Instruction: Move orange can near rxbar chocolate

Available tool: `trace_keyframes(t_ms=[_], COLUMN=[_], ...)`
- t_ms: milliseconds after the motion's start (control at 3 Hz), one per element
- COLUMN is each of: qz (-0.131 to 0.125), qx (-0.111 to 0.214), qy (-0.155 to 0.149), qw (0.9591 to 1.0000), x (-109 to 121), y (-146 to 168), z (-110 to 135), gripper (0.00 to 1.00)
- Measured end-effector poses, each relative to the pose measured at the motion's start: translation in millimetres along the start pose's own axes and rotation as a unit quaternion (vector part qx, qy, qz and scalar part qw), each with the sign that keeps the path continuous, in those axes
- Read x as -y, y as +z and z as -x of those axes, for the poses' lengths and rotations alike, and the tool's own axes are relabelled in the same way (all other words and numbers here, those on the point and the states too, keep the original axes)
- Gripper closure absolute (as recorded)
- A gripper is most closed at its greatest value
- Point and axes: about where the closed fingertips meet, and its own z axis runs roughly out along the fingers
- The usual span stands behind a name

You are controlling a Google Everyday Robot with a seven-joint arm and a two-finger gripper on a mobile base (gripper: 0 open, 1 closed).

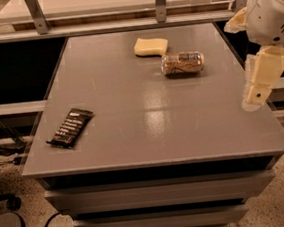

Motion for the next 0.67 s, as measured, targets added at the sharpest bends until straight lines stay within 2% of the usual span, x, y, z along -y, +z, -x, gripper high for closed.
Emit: trace_keyframes(t_ms=[333, 667], qz=[0.010, 0.015], qx=[0.008, 0.012], qy=[-0.054, -0.098], qw=[0.9984, 0.9950], x=[19.9, 39.2], y=[19.1, 35.9], z=[22.2, 41.4], gripper=[0.00, 0.00])
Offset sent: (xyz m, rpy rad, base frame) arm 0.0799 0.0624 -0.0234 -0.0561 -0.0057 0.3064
